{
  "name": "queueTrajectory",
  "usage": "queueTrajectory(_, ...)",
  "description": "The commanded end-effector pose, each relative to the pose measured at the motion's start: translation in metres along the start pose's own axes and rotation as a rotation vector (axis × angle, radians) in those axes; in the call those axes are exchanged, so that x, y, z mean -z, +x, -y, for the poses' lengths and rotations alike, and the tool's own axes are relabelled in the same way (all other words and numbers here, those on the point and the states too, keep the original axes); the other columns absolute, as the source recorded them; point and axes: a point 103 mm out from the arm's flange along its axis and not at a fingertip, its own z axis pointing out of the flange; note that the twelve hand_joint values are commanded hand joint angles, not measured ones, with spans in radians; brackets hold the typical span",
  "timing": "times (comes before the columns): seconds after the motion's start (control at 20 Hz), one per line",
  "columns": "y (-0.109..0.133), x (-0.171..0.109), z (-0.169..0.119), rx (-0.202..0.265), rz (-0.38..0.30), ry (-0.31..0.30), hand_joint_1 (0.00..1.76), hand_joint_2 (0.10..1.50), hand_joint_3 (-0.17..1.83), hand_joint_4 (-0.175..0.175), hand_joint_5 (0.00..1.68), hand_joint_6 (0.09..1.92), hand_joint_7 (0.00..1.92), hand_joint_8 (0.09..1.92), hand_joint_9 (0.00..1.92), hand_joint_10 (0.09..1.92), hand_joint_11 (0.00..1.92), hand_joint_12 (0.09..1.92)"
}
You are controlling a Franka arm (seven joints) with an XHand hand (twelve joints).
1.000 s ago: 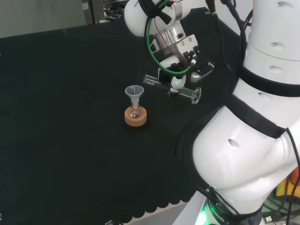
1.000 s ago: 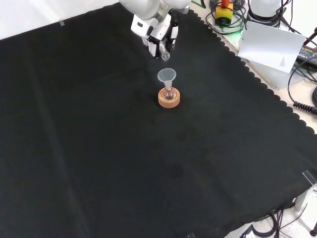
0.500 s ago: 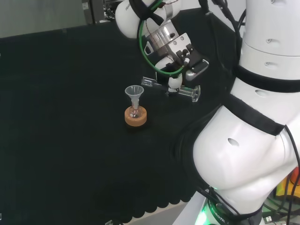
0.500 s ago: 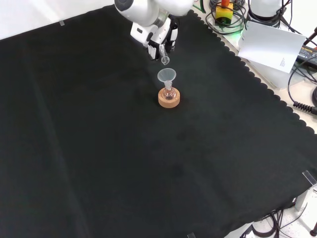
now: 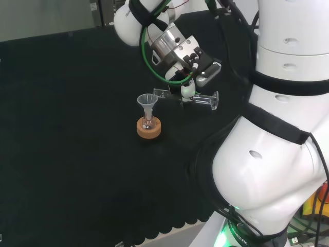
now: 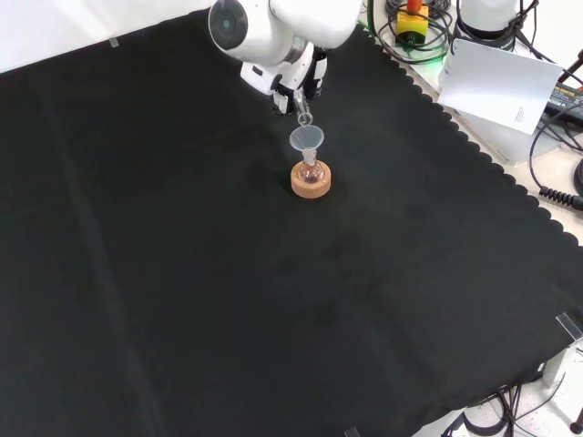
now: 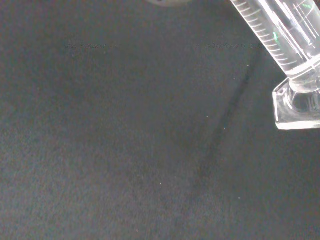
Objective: Pour the water from the graduated cylinder into the round-bottom flask.
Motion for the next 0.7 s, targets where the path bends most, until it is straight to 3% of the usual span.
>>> queueTrajectory(0.05,0.013,0.011,-0.002,-0.016,0.056,0.046,1.26,1.10,0.00,-0.175,0.99,0.98,1.02,0.97,1.34,0.17,1.08,0.87)
queueTrajectory(0.25,0.020,0.017,-0.002,-0.015,0.072,0.074,1.26,1.10,0.00,-0.175,0.99,0.98,1.02,0.97,1.35,0.17,1.08,0.87)
queueTrajectory(0.7,0.022,0.025,0.004,-0.040,0.087,0.060,1.26,1.10,0.00,-0.175,0.99,0.98,1.02,0.97,1.35,0.17,1.08,0.87)
